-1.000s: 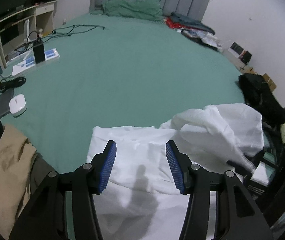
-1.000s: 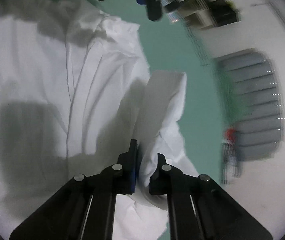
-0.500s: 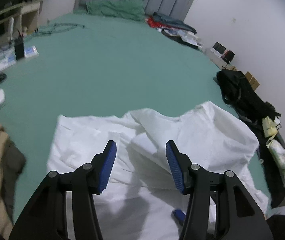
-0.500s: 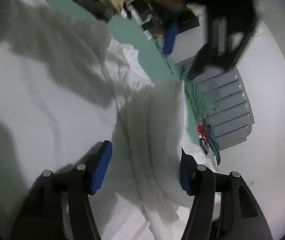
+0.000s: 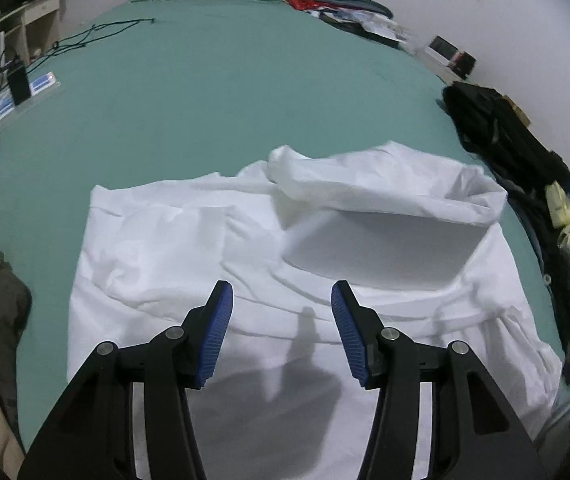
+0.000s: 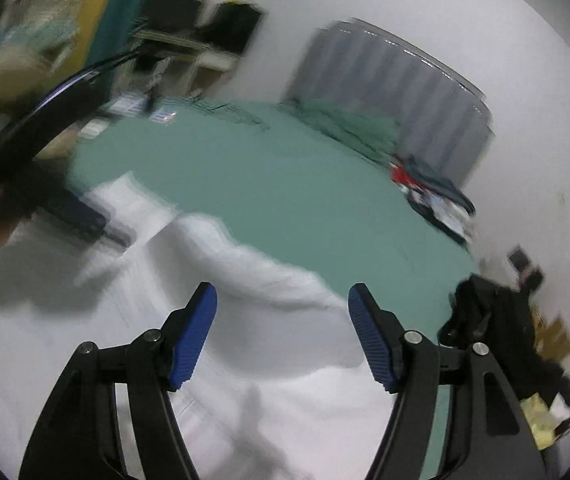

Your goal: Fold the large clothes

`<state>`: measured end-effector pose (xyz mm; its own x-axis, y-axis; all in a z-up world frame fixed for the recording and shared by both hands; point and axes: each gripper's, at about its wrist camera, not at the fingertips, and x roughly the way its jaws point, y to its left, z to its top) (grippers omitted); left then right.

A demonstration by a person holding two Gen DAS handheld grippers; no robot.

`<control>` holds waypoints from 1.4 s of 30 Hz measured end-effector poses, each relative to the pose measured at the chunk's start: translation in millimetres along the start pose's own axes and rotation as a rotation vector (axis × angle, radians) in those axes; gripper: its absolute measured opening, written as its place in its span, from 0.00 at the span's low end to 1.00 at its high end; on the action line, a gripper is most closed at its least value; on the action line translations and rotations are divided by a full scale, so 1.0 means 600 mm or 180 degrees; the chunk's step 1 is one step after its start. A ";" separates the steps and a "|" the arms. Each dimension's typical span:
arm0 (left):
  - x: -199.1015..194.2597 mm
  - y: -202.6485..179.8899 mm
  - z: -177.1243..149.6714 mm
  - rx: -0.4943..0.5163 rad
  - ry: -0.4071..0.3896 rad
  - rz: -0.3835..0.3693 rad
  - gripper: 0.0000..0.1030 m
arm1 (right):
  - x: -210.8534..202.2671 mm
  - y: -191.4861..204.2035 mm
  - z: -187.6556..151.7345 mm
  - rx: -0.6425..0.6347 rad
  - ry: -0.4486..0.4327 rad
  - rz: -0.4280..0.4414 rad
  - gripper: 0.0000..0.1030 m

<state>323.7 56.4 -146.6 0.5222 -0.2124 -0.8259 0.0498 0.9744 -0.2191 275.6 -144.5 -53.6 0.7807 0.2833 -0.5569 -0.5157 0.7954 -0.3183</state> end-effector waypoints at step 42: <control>-0.106 -0.182 -0.034 -0.0409 -0.0304 -0.0144 0.55 | 0.042 -0.071 -0.178 0.1585 0.1311 0.0791 0.66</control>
<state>267.6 -38.2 -80.9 0.6007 -0.2419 -0.7620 -0.0312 0.9453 -0.3246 279.7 -228.7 -136.0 0.4120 0.3409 -0.8450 -0.3617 0.9124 0.1917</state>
